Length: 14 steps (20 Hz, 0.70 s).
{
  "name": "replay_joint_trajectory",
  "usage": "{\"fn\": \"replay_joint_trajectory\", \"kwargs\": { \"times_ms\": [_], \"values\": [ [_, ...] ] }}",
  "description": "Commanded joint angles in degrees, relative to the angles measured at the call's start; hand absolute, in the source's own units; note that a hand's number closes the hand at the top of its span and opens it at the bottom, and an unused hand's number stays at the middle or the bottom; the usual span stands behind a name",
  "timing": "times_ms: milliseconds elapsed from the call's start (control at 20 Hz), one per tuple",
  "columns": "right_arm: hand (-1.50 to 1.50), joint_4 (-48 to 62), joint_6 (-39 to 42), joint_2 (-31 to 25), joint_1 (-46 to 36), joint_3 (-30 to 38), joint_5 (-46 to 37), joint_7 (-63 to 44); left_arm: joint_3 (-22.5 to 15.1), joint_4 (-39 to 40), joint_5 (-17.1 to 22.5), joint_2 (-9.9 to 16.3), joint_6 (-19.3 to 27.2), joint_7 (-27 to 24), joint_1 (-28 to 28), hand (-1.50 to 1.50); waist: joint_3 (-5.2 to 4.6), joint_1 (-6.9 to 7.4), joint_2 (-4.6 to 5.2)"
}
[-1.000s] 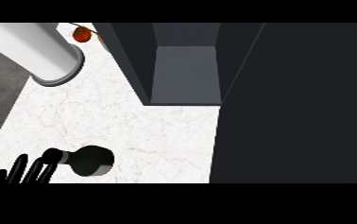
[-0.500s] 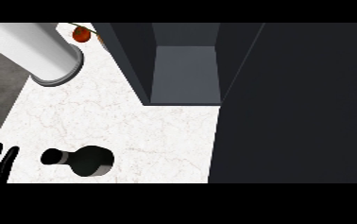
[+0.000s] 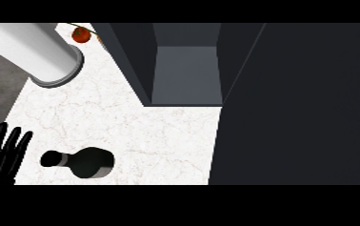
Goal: Pick up the wine, place it into the cabinet and close the cabinet
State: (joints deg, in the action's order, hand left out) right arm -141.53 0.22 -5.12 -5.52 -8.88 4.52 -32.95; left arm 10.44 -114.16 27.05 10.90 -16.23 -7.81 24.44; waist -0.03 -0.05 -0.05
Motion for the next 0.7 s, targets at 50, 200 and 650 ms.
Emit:
{"fn": "replay_joint_trajectory", "kwargs": {
  "times_ms": [50, 200, 650],
  "values": [
    [-1.50, -6.46, 2.16, -0.81, 4.58, 0.64, 4.38, -1.21, 2.98, 12.73, -1.73, 1.24, -4.36, -4.36, -4.23, -1.50, 0.02, -0.32, -0.01],
    [-1.50, -5.31, 1.21, -1.83, -0.80, 5.46, 6.88, -4.43, 2.33, 16.76, -3.98, 0.79, -6.17, -6.07, -5.47, -1.50, 0.02, -0.13, 0.03],
    [-1.50, -1.38, 1.55, 2.01, 2.27, -0.72, 0.82, 1.24, 2.48, 35.37, -11.90, -1.13, -8.63, -17.45, -11.14, -1.50, 0.02, -0.04, 0.04]
  ]
}}
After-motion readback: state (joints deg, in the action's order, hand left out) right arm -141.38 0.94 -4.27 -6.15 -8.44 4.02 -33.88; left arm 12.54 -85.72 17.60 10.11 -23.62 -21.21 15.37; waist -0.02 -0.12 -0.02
